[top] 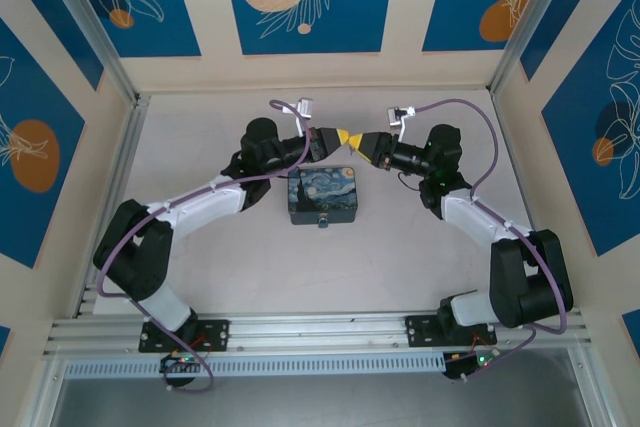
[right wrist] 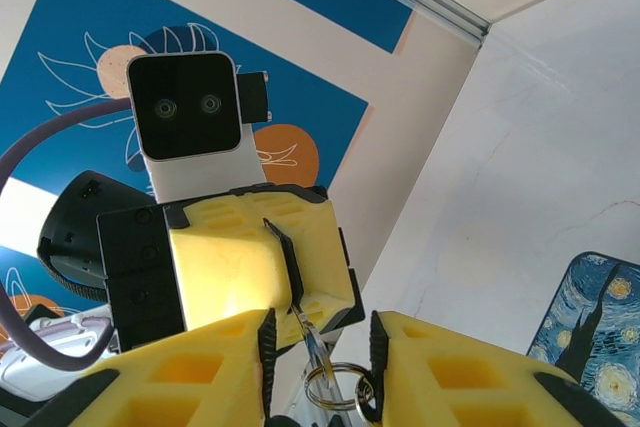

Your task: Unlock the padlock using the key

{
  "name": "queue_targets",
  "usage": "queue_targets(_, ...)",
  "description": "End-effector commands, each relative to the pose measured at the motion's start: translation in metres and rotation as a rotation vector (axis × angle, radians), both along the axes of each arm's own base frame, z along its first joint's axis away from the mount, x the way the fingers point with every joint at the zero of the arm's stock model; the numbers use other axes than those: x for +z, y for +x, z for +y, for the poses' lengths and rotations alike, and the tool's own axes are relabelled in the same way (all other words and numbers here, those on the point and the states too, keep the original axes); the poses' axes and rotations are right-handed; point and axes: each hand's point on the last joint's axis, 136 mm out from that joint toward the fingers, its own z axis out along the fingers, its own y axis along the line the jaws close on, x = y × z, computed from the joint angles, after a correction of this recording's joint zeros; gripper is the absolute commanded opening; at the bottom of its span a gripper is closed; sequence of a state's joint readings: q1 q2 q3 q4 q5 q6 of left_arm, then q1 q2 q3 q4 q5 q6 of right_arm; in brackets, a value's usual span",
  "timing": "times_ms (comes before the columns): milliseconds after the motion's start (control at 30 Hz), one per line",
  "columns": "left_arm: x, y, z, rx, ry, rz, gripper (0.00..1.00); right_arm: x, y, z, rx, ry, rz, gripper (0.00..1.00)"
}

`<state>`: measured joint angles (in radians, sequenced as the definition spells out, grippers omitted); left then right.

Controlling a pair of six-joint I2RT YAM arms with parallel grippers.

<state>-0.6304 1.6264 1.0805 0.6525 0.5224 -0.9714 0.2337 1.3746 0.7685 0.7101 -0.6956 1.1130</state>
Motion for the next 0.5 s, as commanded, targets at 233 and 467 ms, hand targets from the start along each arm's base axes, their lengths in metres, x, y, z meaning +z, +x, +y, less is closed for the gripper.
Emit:
queue_targets(233,0.0041,0.0058,0.0020,0.018,-0.028,-0.018,0.00,0.0020,0.0019,-0.0022,-0.015,-0.006,-0.026,0.16)
queue_targets(467,0.0027,0.0054,0.0035,0.023,-0.025,-0.018,0.00,0.0005,0.0030,-0.0051,-0.025,-0.006,-0.020,0.00)
